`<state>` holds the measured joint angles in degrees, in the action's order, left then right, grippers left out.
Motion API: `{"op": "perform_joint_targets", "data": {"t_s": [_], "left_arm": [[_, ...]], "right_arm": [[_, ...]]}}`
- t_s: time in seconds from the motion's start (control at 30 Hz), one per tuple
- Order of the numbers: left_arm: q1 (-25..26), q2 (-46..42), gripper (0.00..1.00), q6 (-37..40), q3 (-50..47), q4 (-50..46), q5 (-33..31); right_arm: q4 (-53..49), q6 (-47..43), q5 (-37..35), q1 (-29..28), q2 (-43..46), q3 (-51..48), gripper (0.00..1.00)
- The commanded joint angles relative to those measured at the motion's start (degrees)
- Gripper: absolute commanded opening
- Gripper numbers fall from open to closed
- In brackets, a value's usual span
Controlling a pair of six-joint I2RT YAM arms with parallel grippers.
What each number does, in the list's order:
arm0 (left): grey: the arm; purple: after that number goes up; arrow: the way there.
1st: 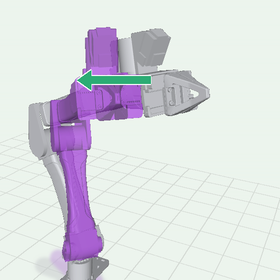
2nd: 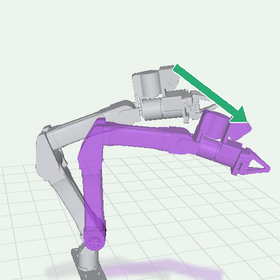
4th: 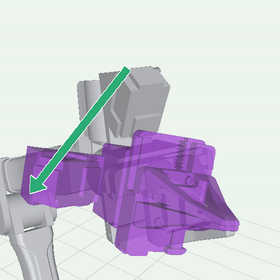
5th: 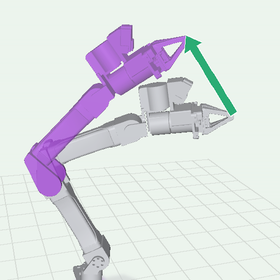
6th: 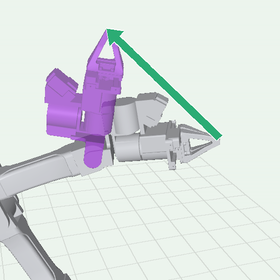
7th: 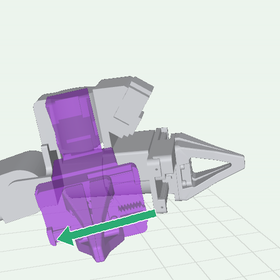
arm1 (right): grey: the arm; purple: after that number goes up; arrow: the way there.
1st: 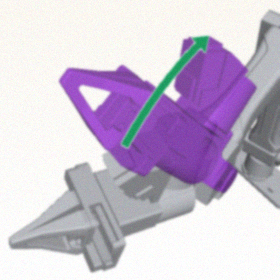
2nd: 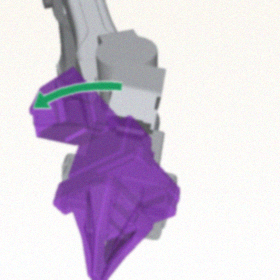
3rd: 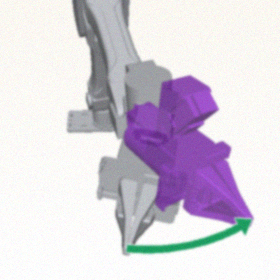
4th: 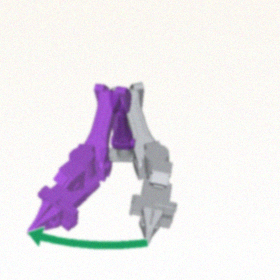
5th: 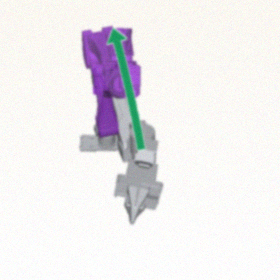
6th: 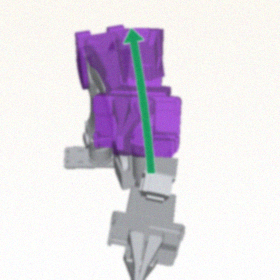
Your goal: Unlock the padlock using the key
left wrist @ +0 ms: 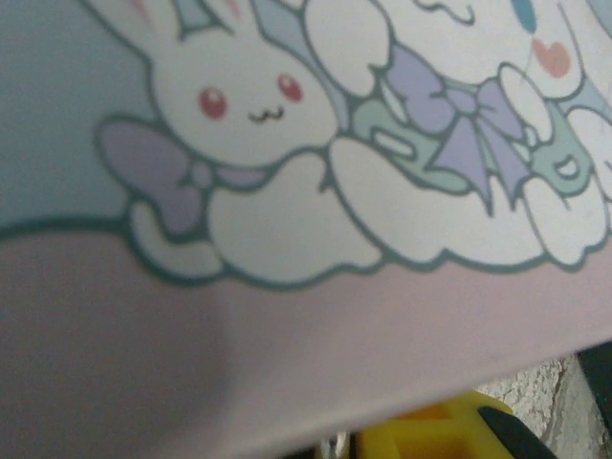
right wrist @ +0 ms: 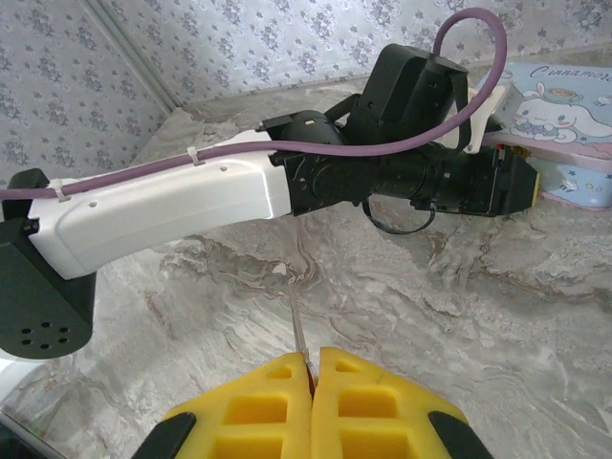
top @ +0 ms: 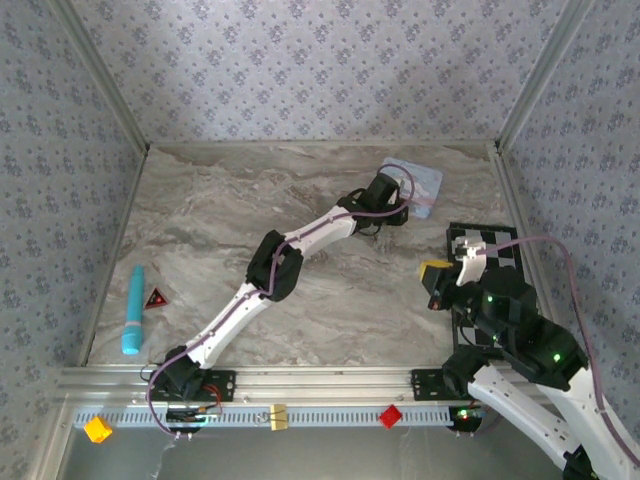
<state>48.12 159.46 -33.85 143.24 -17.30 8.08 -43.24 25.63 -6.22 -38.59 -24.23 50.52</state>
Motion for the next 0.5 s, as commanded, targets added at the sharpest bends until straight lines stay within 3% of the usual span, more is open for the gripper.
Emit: {"op": "perform_joint_targets", "data": {"t_s": [0.0, 0.2, 0.47], "left_arm": [[-0.34, -4.85, 0.17, -0.2, -5.4, -0.54, -0.97], [-2.39, -13.62, 0.06, -2.22, -21.07, 7.84, -0.75], [-7.39, -33.32, 0.04, -1.04, -54.12, 19.7, -1.55]], "right_arm": [[0.79, 1.85, -0.28, 0.0, -0.77, -0.46, 0.0], [1.51, 3.3, -0.21, 0.01, -2.79, -1.45, 0.0], [4.4, 7.16, 0.35, 0.27, -6.49, -5.72, 0.0]]}}
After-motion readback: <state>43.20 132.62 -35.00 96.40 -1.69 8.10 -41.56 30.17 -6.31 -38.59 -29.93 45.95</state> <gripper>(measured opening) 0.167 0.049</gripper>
